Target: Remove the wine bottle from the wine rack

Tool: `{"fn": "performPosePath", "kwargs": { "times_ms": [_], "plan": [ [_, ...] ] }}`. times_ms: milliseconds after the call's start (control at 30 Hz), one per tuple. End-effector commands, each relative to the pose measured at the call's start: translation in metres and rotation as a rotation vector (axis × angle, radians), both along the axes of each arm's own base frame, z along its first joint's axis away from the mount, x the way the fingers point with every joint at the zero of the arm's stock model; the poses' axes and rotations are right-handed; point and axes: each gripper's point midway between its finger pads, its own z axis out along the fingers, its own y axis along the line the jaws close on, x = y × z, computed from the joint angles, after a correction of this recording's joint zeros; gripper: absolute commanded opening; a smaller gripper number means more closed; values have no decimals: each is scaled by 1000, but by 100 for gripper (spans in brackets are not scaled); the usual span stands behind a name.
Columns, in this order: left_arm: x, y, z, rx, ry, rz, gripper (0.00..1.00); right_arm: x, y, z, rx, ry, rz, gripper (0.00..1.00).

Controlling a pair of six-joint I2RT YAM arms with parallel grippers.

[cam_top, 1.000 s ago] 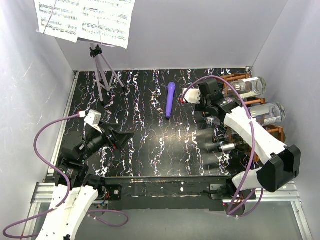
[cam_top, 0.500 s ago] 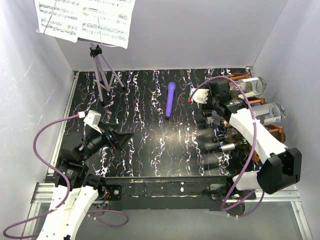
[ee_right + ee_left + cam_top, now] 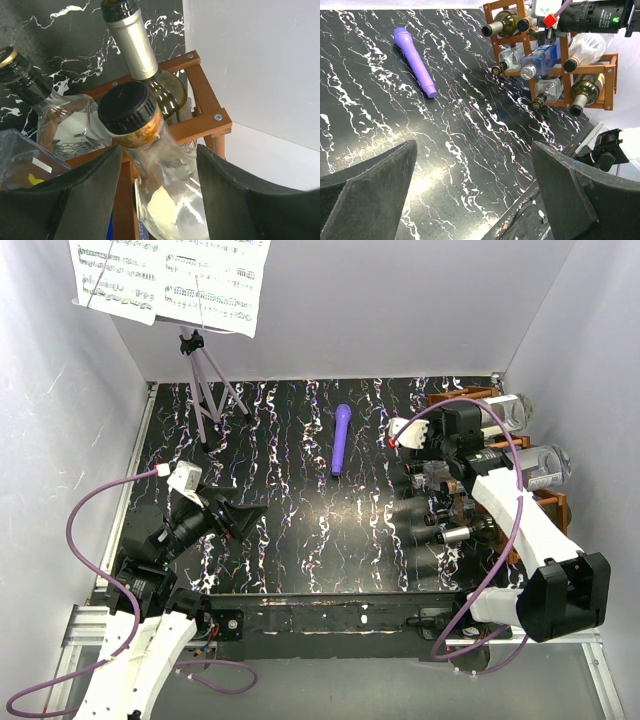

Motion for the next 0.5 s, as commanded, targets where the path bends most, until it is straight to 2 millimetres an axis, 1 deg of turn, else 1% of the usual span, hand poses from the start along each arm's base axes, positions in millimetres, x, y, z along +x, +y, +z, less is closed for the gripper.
{"fn": "performPosePath", "kwargs": {
  "times_ms": [0, 67, 267, 333, 400, 467],
  "plan": [
    [1, 2, -2, 11, 0, 9, 98, 13, 5, 4, 18, -45, 57, 68],
    [0, 2, -1, 10, -4, 9, 98, 18, 4, -2, -9, -40, 60, 68],
    [-2, 2, 0, 7, -14, 9, 98, 28, 0, -10, -78, -54, 65, 67],
    [-2, 2, 1, 7, -14, 6, 98, 32, -2, -9, -109, -89, 64, 65],
    [-3, 2, 2, 6, -17, 4, 98, 37, -4, -8, -134, -119, 58, 59],
    [-3, 2, 1, 6, -17, 6, 98, 37, -6, -9, -143, -120, 56, 54]
  ]
}}
